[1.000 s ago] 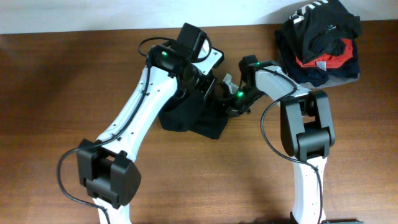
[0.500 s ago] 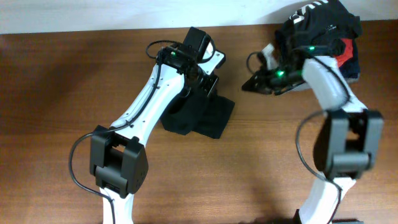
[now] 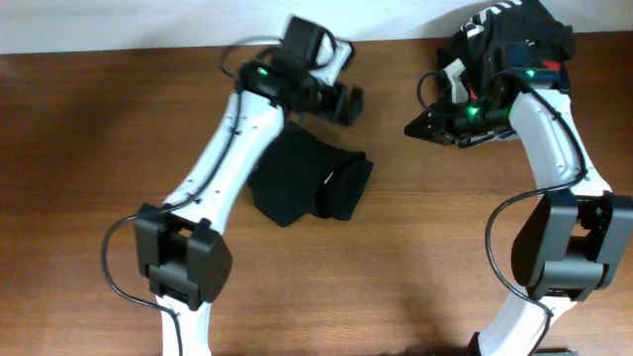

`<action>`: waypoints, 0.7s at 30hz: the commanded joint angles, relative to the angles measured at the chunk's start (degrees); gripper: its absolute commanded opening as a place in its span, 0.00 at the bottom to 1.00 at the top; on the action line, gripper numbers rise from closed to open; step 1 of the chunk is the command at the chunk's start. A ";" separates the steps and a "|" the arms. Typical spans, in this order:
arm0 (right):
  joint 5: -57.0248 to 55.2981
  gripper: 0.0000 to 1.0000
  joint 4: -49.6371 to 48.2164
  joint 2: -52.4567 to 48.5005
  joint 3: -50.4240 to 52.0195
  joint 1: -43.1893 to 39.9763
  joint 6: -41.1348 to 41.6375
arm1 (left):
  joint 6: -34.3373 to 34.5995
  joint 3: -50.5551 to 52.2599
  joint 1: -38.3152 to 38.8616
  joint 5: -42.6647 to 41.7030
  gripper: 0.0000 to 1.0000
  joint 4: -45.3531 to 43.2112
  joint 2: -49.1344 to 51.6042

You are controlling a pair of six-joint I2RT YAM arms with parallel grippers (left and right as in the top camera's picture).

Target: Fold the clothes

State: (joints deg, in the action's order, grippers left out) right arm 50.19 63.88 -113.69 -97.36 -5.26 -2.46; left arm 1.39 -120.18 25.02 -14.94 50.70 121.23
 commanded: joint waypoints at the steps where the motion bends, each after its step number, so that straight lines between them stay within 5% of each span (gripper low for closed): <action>1: -4.22 0.25 0.48 0.07 -0.28 3.69 -0.48 | 1.03 -7.80 -6.29 -0.42 0.99 2.32 -0.07; 7: -10.97 0.51 -4.04 -1.70 0.66 10.67 7.61 | 0.98 -10.80 -15.15 -0.46 0.99 7.54 -0.04; 21: -13.86 0.56 -13.07 -9.22 7.04 15.10 13.07 | -2.27 -10.69 -18.78 1.46 0.99 13.05 0.00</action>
State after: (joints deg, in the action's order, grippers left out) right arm 37.34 52.31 -121.97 -92.01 9.80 9.45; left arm 0.71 -130.34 6.09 -14.50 63.57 121.38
